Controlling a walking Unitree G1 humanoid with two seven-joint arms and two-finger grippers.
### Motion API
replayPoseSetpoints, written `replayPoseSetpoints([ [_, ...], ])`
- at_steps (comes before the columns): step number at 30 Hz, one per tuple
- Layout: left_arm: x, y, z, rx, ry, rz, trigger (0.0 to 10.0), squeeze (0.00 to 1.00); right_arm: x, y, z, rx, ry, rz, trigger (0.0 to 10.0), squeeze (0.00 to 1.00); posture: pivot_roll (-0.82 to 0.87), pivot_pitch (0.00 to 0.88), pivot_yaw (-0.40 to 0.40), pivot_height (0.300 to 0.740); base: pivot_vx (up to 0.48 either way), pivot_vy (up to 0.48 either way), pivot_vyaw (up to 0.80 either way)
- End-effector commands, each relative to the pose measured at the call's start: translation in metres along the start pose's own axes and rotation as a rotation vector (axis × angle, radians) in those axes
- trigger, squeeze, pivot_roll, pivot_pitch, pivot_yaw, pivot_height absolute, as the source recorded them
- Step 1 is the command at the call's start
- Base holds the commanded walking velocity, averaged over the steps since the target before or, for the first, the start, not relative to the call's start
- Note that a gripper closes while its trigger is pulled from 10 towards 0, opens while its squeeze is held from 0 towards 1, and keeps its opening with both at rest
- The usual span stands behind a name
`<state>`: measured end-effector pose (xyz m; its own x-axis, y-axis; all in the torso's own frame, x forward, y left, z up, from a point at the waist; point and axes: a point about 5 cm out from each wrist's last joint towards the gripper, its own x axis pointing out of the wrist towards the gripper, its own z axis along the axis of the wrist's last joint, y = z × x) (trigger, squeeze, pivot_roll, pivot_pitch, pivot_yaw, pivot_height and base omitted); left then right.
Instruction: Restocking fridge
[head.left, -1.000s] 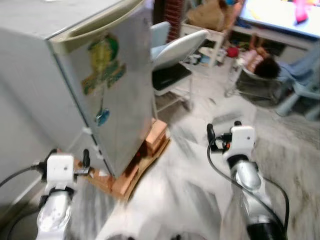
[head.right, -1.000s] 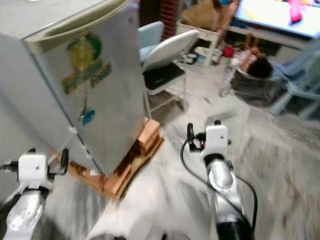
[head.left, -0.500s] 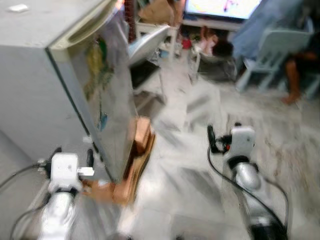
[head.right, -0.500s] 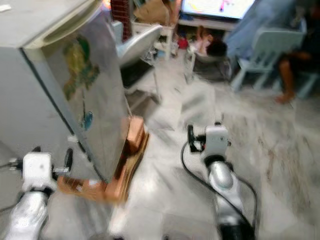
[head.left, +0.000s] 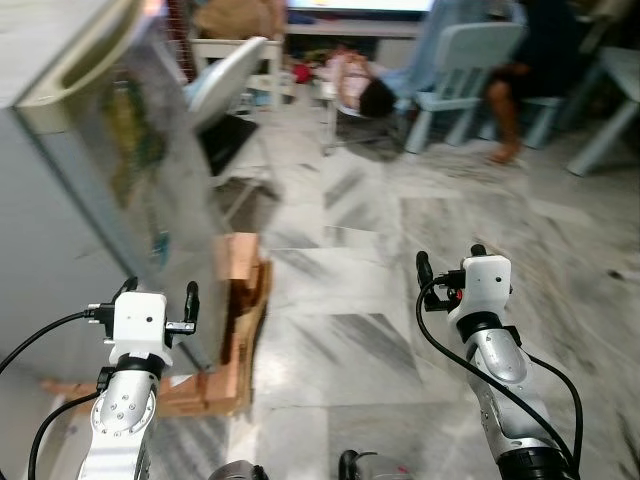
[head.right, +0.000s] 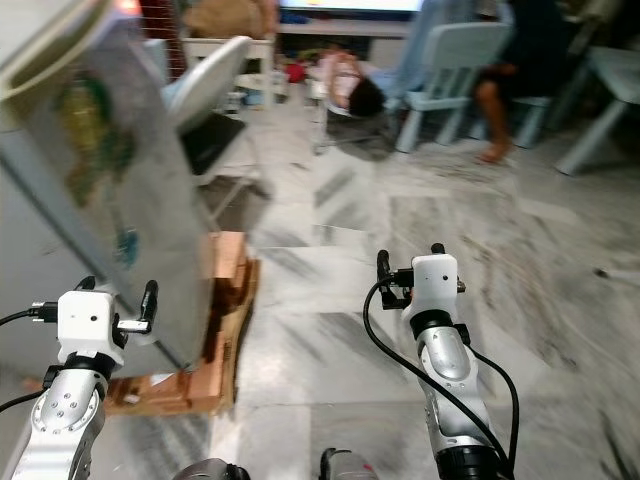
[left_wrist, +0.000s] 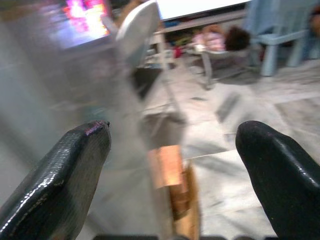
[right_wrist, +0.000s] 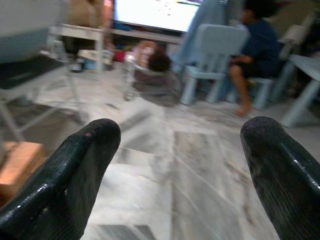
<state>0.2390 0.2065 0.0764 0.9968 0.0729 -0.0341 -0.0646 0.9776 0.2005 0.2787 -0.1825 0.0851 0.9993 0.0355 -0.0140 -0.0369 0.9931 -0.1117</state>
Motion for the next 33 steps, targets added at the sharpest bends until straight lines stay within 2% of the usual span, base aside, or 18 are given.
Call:
replayPoseSetpoints([
  [1, 0.008, 0.006, -0.002, -0.035, 0.031, 0.034, 10.0, 0.0, 0.001, 0.0, 0.003, -0.003, 0.0, 0.012, 10.0, 0.0, 0.0, 0.081, -0.021, 0.74, 0.0, 0.0, -0.64],
  [8, 0.019, 0.022, -0.002, -0.046, 0.055, 0.114, 10.0, 0.0, -0.003, 0.0, 0.004, -0.013, 0.004, 0.026, 10.0, 0.0, -0.02, 0.101, -0.024, 0.74, 0.0, 0.0, -0.09],
  [21, 0.017, 0.043, -0.01, -0.062, 0.106, 0.29, 10.0, 0.0, -0.011, 0.017, 0.001, 0.019, 0.038, 0.17, 10.0, 0.0, -0.02, 0.127, -0.033, 0.74, 0.0, 0.0, 0.0],
  [23, 0.023, 0.049, -0.009, -0.034, 0.109, 0.332, 10.0, 0.0, -0.012, 0.022, 0.002, 0.02, 0.039, 0.211, 10.0, 0.0, -0.02, 0.131, -0.034, 0.74, 0.0, 0.0, 0.0],
  [27, 0.031, 0.052, -0.006, -0.029, 0.1, 0.334, 10.0, 0.0, -0.014, 0.024, 0.002, 0.022, 0.045, 0.248, 10.0, 0.0, -0.03, 0.134, -0.035, 0.74, 0.0, 0.0, 0.0],
  [28, 0.036, 0.054, -0.005, -0.017, 0.099, 0.342, 10.0, 0.0, -0.015, 0.026, 0.002, 0.018, 0.044, 0.272, 10.0, 0.0, -0.03, 0.135, -0.034, 0.74, 0.0, 0.0, 0.0],
  [33, 0.046, 0.064, -0.004, 0.011, 0.107, 0.381, 10.0, 0.0, -0.02, 0.029, 0.004, 0.014, 0.041, 0.318, 10.0, 0.0, -0.04, 0.137, -0.031, 0.74, 0.0, 0.0, 0.0],
])
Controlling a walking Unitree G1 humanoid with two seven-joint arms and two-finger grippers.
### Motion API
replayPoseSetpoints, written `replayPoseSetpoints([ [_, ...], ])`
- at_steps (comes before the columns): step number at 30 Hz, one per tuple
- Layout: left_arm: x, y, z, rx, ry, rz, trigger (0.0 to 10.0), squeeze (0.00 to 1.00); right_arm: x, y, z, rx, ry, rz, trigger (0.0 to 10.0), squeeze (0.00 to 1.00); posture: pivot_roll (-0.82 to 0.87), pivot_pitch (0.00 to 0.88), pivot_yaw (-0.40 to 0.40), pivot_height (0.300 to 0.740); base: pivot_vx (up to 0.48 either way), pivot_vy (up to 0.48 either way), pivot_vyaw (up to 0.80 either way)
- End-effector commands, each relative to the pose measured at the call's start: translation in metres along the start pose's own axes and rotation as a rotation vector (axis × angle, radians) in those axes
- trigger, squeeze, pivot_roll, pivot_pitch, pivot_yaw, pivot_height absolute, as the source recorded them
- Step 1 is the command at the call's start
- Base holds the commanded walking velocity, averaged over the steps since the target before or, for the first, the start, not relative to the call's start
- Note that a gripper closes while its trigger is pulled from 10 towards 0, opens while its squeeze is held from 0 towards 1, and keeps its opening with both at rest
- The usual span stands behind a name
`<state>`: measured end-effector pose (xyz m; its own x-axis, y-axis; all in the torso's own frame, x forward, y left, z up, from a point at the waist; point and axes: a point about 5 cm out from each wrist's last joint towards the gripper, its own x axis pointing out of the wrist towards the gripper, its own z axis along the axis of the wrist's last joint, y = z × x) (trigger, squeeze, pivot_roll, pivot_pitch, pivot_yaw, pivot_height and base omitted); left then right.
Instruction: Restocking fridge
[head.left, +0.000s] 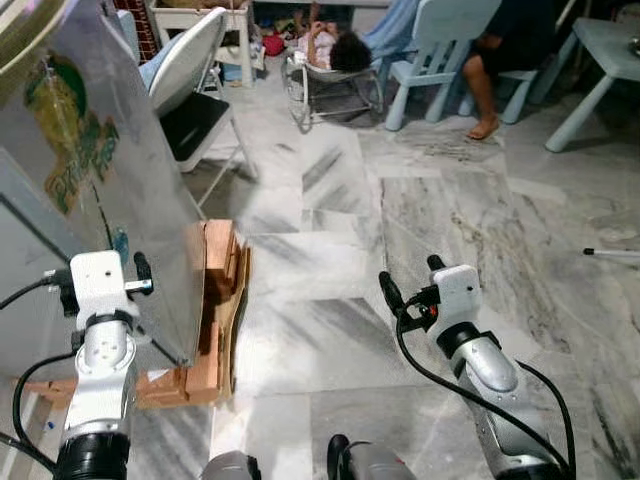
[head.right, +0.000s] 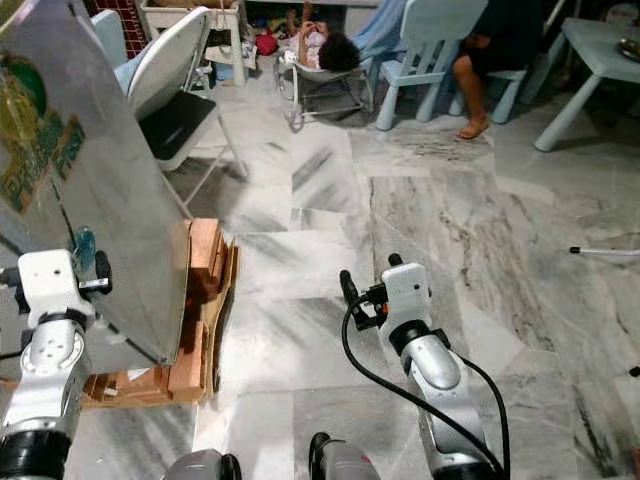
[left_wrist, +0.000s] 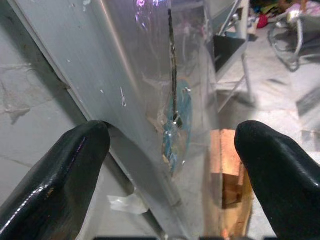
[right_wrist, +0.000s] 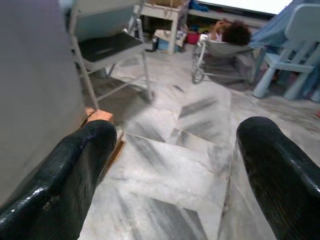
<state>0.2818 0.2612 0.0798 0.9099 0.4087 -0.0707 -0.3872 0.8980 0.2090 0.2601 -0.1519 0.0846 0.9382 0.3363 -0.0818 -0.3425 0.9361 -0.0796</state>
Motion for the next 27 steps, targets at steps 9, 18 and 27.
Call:
replayPoseSetpoints([
  [9, 0.009, 0.014, 0.0, 0.006, 0.011, 0.069, 10.0, 0.0, -0.007, 0.0, -0.001, -0.002, 0.016, 0.026, 10.0, 0.0, -0.04, 0.136, -0.029, 0.74, 0.0, 0.0, 0.0],
  [18, 0.017, -0.007, 0.01, -0.023, -0.018, -0.055, 10.0, 0.0, -0.005, 0.0, -0.002, -0.015, 0.03, 0.029, 10.0, 0.0, -0.04, 0.135, -0.028, 0.74, 0.0, 0.0, 0.0],
  [27, 0.027, -0.048, 0.031, -0.004, -0.061, -0.248, 10.0, 0.0, -0.01, -0.003, -0.018, -0.065, 0.132, -0.003, 10.0, 0.0, -0.03, 0.136, -0.027, 0.74, 0.0, 0.0, 0.0],
])
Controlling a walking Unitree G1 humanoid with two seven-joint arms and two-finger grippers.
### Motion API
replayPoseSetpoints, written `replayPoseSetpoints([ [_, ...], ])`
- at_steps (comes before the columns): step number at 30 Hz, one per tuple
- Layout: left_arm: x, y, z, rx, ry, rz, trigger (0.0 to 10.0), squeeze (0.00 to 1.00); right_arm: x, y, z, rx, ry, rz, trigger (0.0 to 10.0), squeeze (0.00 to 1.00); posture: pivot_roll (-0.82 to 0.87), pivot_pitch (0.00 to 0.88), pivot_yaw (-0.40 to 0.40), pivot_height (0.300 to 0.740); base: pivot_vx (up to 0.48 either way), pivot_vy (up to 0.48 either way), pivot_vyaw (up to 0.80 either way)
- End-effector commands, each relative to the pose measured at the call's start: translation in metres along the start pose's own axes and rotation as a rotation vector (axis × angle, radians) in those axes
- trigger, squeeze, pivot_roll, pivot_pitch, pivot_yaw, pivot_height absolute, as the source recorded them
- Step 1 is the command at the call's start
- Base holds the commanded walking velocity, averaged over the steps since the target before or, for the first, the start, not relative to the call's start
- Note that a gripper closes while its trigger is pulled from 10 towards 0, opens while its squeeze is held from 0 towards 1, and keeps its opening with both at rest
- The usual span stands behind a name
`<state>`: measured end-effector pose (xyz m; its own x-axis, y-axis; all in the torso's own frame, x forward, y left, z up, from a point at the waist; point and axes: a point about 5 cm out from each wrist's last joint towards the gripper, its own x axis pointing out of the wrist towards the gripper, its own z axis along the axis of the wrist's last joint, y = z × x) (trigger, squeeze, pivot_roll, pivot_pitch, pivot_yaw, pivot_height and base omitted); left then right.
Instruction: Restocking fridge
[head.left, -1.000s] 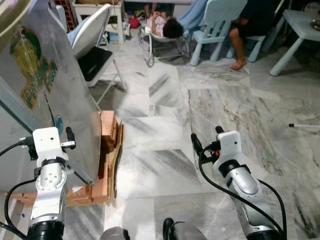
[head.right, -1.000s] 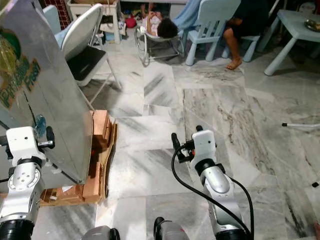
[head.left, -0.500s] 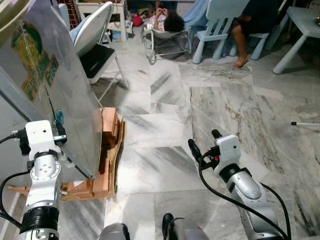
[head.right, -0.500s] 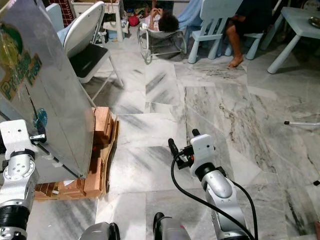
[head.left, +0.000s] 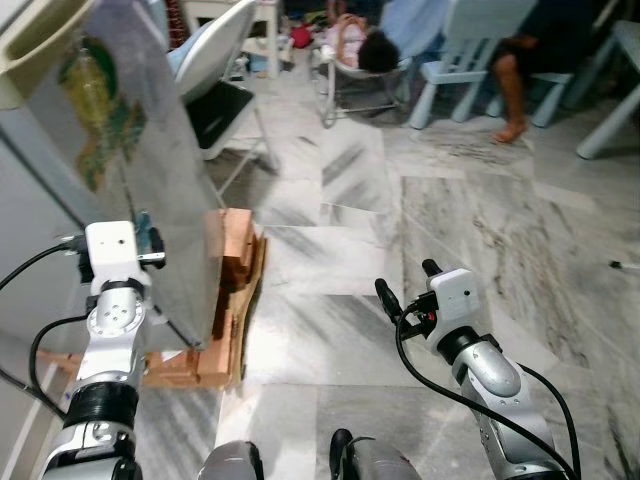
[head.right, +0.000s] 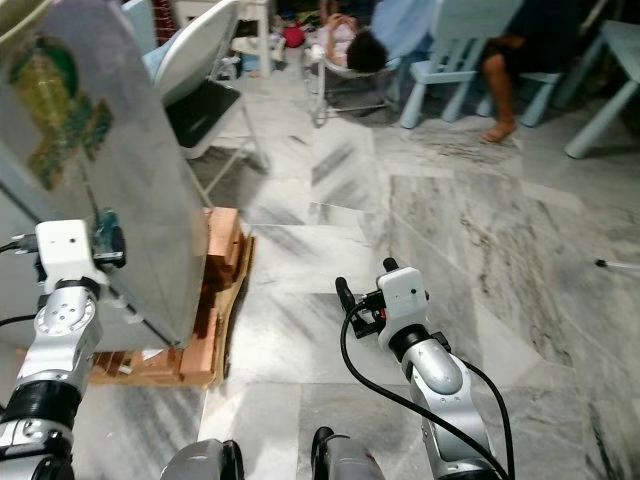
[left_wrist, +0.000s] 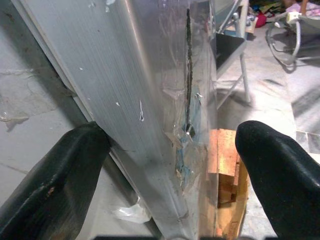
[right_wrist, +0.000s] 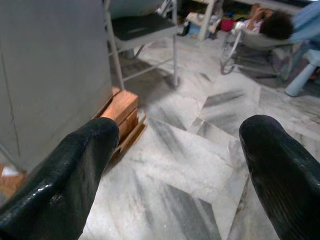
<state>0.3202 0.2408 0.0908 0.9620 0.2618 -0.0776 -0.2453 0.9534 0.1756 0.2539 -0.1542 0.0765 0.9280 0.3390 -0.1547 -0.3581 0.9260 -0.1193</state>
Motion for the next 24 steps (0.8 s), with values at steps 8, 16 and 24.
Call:
replayPoseSetpoints([
  [8, -0.043, -0.145, 0.055, 0.11, -0.249, -0.775, 10.0, 0.0, -0.014, -0.012, -0.046, -0.073, 0.316, -0.005, 10.0, 0.0, -0.02, 0.131, -0.035, 0.74, 0.0, 0.0, 0.0],
  [16, -0.062, -0.164, 0.053, 0.064, -0.267, -0.866, 10.0, 0.0, -0.012, -0.005, -0.047, -0.092, 0.336, 0.049, 10.0, 0.0, -0.03, 0.123, -0.026, 0.74, 0.0, 0.0, 0.0],
  [24, -0.035, -0.097, 0.053, 0.039, -0.241, -0.641, 10.0, 0.0, -0.009, 0.001, -0.044, -0.083, 0.302, 0.087, 10.0, 0.0, -0.01, 0.121, -0.018, 0.74, 0.0, 0.0, 0.0],
])
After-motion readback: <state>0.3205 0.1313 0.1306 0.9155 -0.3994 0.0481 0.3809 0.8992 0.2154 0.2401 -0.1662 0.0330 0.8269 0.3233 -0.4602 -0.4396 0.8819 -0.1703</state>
